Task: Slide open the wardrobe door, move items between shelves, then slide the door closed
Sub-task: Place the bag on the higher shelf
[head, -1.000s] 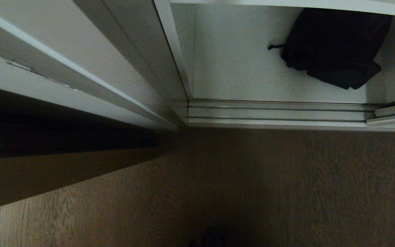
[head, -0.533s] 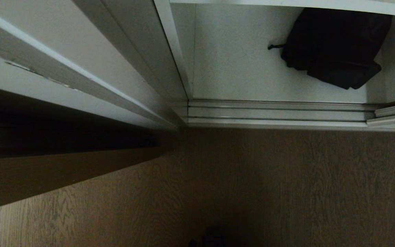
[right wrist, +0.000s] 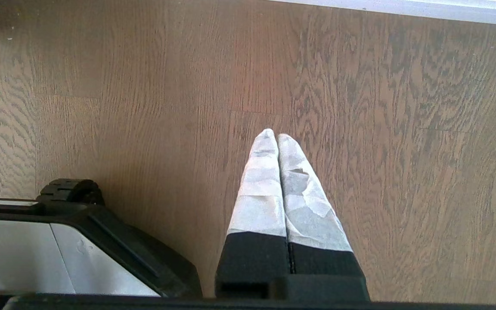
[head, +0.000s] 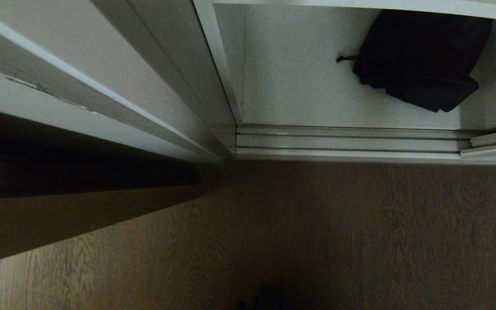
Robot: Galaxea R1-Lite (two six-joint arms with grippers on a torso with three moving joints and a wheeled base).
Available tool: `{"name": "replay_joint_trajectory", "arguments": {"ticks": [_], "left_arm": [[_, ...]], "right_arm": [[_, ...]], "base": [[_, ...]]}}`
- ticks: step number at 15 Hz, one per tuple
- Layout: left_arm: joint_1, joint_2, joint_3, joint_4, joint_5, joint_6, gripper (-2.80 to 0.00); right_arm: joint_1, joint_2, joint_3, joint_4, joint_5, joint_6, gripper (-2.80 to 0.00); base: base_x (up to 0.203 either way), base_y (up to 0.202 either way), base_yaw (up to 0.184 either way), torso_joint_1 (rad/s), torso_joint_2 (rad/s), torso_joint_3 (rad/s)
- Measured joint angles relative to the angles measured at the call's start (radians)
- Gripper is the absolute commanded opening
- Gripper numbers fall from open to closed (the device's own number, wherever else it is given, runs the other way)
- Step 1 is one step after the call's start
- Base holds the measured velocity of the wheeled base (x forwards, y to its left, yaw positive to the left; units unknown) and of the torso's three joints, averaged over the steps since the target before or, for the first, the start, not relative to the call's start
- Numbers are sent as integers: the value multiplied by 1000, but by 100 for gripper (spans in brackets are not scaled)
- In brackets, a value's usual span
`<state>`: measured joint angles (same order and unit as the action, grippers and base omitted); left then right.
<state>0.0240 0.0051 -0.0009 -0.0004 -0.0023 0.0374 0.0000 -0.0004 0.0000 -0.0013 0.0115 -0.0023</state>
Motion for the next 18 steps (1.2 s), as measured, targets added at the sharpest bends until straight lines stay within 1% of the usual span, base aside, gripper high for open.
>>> {"name": "replay_joint_trajectory", "arguments": {"ticks": [5, 8, 18], "left_arm": [[0, 0, 0, -1, 2, -7, -280], [0, 0, 0, -2, 1, -13, -280], [0, 0, 1, -3, 2, -14, -280]], "right_arm": [[0, 0, 0, 0, 0, 0, -280], [0, 0, 0, 0, 0, 0, -280], [0, 0, 0, 0, 0, 0, -280]], "base": [[13, 0, -1, -2, 0, 1], [157, 0, 1, 0, 1, 2], [0, 0, 0, 0, 0, 0]]}}
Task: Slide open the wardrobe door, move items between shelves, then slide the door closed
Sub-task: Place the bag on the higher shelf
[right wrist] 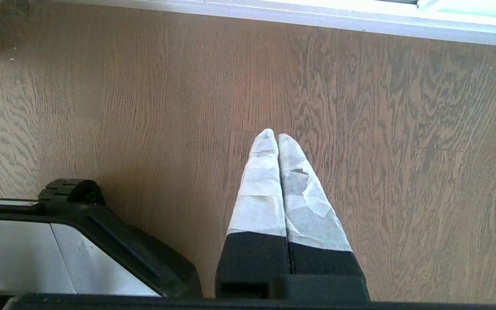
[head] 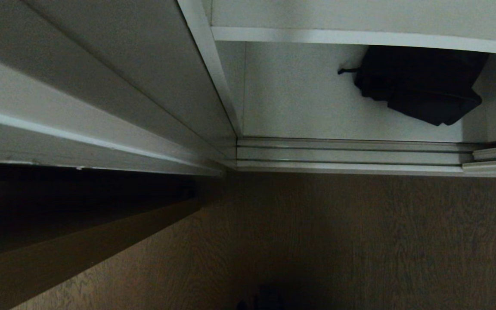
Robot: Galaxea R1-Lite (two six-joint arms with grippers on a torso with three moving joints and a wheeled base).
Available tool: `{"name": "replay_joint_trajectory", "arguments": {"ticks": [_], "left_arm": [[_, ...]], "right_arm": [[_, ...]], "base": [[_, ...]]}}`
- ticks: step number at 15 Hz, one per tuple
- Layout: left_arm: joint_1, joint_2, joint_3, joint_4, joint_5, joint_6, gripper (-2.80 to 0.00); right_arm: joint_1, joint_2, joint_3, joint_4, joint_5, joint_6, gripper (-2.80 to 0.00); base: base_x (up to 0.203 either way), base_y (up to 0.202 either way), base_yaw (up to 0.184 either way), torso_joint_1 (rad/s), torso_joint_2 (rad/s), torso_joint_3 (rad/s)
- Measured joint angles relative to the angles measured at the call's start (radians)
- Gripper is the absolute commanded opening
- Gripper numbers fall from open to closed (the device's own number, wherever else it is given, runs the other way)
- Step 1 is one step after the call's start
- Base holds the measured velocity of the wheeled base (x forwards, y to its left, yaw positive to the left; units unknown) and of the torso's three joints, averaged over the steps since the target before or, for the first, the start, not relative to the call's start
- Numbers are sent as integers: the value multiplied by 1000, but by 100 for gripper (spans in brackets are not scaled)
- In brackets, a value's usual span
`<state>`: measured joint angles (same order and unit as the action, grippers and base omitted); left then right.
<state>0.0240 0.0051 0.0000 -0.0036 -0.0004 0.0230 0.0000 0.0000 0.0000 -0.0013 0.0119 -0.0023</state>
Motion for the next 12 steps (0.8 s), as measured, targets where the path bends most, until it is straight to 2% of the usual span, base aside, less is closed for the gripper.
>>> {"name": "replay_joint_trajectory", "arguments": {"ticks": [6, 10, 12], "left_arm": [[0, 0, 0, -1, 0, 0, -280], [0, 0, 0, 0, 0, 0, -280], [0, 0, 0, -1, 0, 0, -280]], "right_arm": [[0, 0, 0, 0, 0, -1, -280], [1, 0, 0, 5, 4, -92, -280], [1, 0, -1, 6, 3, -97, -280]], "base": [[0, 0, 0, 0, 0, 0], [0, 0, 0, 0, 0, 0], [0, 0, 0, 0, 0, 0]]}}
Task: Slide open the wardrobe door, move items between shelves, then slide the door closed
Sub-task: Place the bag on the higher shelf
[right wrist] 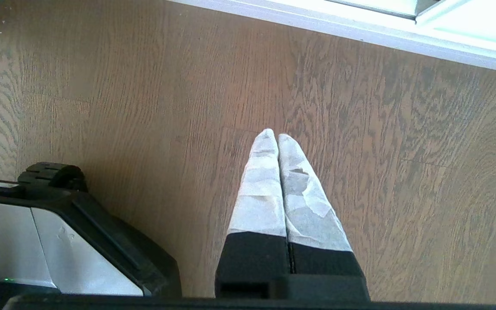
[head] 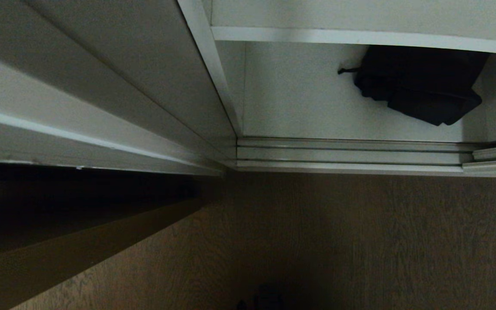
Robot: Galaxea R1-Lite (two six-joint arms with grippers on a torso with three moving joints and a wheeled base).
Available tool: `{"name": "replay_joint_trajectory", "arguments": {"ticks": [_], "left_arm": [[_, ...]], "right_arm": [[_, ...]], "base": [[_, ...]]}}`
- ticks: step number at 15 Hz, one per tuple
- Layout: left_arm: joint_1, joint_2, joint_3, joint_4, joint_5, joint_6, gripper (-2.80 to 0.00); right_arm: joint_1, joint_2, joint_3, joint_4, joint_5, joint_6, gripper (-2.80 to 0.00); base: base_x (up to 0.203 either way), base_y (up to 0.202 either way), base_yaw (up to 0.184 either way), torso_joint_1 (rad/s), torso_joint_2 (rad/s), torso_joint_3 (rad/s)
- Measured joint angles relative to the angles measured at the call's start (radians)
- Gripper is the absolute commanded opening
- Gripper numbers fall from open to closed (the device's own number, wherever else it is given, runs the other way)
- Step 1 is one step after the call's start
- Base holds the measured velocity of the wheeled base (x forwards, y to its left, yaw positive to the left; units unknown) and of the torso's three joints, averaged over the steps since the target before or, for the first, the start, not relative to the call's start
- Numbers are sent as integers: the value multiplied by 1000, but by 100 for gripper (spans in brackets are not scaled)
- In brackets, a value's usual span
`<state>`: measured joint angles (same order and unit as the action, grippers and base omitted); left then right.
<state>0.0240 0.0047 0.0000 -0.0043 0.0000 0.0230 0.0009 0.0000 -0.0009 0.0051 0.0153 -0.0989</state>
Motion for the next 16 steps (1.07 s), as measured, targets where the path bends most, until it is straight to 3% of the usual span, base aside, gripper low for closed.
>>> {"name": "replay_joint_trajectory", "arguments": {"ticks": [6, 10, 12, 16], "left_arm": [[0, 0, 0, 0, 0, 0, -280], [0, 0, 0, 0, 0, 0, -280], [0, 0, 0, 0, 0, -2, -280], [0, 0, 0, 0, -1, -1, -280]], "right_arm": [[0, 0, -13, 23, -2, -8, -280], [12, 115, -194, 78, -8, 37, -280], [63, 215, -267, 94, -19, 58, -280], [171, 394, -318, 100, -57, 19, -280]], "base": [[0, 0, 0, 0, 0, 0], [0, 0, 0, 0, 0, 0], [0, 0, 0, 0, 0, 0], [0, 0, 0, 0, 0, 0]]}}
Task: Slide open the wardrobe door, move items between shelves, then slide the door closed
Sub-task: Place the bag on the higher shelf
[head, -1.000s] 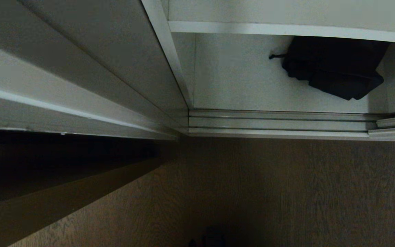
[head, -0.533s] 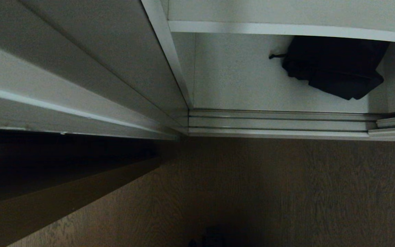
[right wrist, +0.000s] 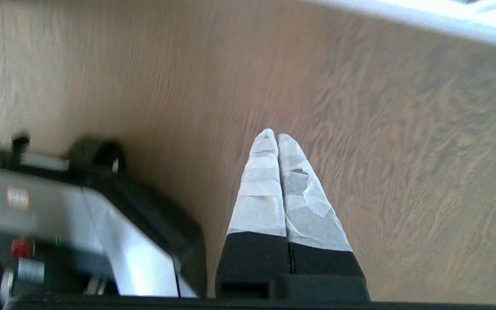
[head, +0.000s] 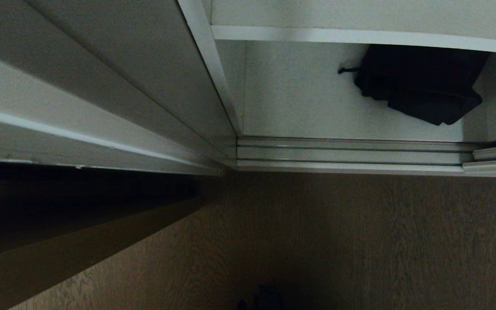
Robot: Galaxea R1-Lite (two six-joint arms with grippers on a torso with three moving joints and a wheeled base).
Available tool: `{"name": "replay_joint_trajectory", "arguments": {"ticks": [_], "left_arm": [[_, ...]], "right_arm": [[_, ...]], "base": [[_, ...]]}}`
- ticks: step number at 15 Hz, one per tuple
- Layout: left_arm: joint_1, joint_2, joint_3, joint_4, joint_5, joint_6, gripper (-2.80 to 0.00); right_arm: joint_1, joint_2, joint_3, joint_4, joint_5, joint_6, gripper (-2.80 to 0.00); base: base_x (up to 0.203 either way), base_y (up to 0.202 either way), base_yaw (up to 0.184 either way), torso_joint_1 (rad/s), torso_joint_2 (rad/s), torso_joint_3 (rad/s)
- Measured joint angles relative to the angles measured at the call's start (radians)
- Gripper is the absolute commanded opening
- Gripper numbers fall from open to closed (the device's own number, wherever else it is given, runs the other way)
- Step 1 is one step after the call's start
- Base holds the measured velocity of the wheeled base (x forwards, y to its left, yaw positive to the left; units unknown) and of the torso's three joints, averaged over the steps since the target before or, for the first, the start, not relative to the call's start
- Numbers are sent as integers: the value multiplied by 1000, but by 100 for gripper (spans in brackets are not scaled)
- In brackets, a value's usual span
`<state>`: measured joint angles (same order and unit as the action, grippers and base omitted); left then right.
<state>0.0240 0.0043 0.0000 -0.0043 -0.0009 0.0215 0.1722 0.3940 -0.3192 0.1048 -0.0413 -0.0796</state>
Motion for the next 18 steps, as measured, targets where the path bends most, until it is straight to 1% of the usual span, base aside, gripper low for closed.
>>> {"name": "replay_joint_trajectory", "arguments": {"ticks": [1, 3, 6, 9, 11, 12, 15, 16, 18], "left_arm": [[0, 0, 0, 0, 0, 0, -280], [0, 0, 0, 0, 0, 0, -280], [0, 0, 0, 0, 0, 0, -280], [0, 0, 0, 0, 0, 0, -280], [0, 0, 0, 0, -1, 0, -280], [0, 0, 0, 0, -1, 0, -280], [0, 0, 0, 0, 0, 0, -280], [0, 0, 0, 0, 0, 0, -280], [0, 0, 0, 0, 0, 0, -280]], "right_arm": [[24, 38, -2, 0, -5, -28, -280], [60, 97, -2, 10, -7, -121, -280], [73, 162, 14, 13, -18, -301, -280], [52, 229, 46, 6, -61, -515, -280], [-1, 288, 59, -1, -69, -639, -280], [-32, 322, 59, -19, -70, -688, -280], [-134, 454, 45, -145, -68, -827, -280], [-177, 504, 37, -195, -60, -889, -280], [-258, 604, 19, -288, -19, -1027, -280]], "base": [[0, 0, 0, 0, 0, 0], [0, 0, 0, 0, 0, 0], [0, 0, 0, 0, 0, 0], [0, 0, 0, 0, 0, 0], [0, 0, 0, 0, 0, 0], [0, 0, 0, 0, 0, 0], [0, 0, 0, 0, 0, 0], [0, 0, 0, 0, 0, 0], [0, 0, 0, 0, 0, 0]]}}
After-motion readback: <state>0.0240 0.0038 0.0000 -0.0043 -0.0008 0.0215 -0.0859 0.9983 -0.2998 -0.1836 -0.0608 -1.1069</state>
